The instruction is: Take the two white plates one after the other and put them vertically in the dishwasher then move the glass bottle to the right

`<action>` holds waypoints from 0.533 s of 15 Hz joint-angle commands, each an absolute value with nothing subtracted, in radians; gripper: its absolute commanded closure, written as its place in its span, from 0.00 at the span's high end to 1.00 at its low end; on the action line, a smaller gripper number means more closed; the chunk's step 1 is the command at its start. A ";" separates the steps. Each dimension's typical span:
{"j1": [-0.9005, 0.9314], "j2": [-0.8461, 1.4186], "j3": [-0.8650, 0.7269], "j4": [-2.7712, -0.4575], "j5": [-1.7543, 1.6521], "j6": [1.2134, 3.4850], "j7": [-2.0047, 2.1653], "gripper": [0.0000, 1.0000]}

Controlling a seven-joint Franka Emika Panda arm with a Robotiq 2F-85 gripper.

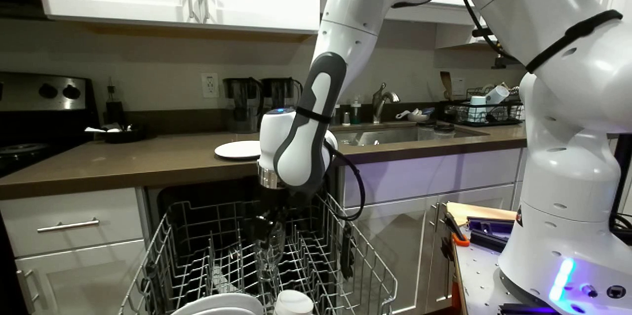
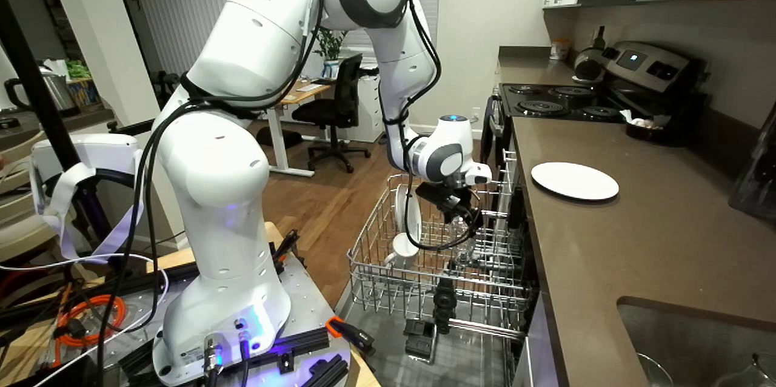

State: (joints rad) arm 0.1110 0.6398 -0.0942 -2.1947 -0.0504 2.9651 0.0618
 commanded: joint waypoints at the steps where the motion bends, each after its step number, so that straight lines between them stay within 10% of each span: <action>1: 0.094 0.676 -0.062 -2.160 -0.049 2.931 0.048 1.00; 3: 0.086 0.691 -0.046 -2.151 -0.044 2.927 0.043 1.00; 5: 0.080 0.702 -0.036 -2.143 -0.043 2.926 0.041 0.73; 8: 0.082 0.708 -0.043 -2.136 -0.045 2.923 0.042 0.64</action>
State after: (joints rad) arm 0.1031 0.6916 -0.0650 -2.1636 -0.0496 2.9506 0.0618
